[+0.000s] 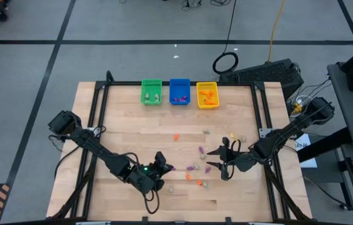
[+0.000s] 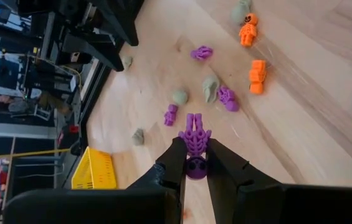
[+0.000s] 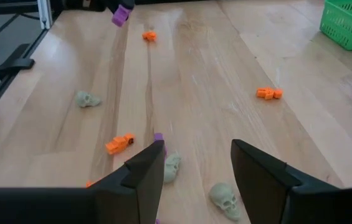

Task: Sort Halloween decoration
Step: Put the purple skeleton toy into the blue bin

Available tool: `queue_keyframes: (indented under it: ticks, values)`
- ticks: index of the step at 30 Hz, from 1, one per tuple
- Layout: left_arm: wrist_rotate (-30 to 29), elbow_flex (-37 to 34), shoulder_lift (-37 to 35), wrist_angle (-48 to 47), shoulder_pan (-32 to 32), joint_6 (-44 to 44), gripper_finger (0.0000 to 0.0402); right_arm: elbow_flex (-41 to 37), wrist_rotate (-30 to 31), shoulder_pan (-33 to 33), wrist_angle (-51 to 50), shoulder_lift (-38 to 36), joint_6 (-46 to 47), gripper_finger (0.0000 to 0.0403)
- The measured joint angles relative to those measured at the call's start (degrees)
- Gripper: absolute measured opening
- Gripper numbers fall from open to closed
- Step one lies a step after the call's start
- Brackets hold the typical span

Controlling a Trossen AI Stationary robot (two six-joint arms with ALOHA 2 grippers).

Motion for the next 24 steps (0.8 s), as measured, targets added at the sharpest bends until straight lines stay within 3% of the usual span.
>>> queue_keyframes:
  ticks: [8, 24]
  values:
    - [-0.01, 0.02, 0.00, 0.02, -0.01, 7.28, 0.0045, 0.00, 0.04, 0.00, 1.94, 0.00, -1.21, 0.0171]
    - [-0.02, 0.04, 0.00, 0.07, -0.01, 6.99, 0.0045, 0.00, -0.11, 0.00, 5.42, 0.00, -4.31, 0.0171]
